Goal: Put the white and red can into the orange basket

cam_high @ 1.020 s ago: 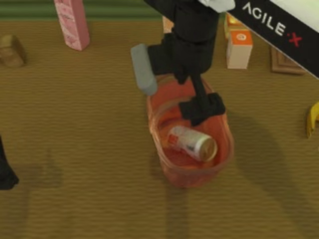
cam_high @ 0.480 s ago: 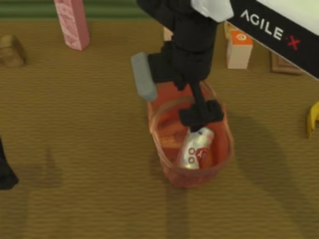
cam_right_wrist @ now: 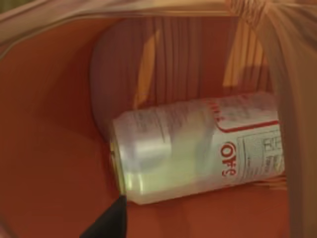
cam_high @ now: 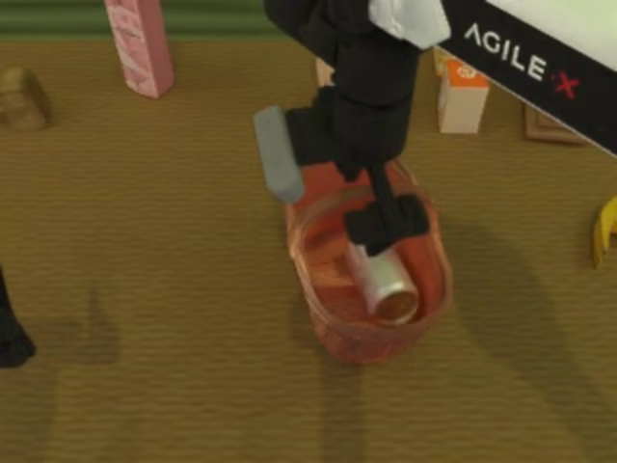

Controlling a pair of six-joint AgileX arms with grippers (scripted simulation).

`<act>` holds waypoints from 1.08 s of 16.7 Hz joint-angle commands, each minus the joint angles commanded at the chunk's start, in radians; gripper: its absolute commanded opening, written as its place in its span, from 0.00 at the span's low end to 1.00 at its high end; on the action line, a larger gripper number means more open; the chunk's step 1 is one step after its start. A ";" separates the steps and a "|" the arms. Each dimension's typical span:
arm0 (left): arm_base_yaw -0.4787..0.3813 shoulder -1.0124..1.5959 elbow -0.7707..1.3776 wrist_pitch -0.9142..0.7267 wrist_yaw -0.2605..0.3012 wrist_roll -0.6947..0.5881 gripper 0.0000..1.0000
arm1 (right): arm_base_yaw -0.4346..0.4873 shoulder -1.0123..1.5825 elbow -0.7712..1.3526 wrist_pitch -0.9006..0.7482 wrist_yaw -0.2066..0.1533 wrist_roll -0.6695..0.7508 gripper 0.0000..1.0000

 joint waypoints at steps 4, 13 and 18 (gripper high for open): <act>0.000 0.000 0.000 0.000 0.000 0.000 1.00 | 0.000 0.000 0.000 0.000 0.000 0.000 0.47; 0.000 0.000 0.000 0.000 0.000 0.000 1.00 | 0.000 0.000 0.000 0.000 0.000 0.000 0.00; 0.000 0.000 0.000 0.000 0.000 0.000 1.00 | 0.000 0.000 0.000 0.000 0.000 0.000 0.00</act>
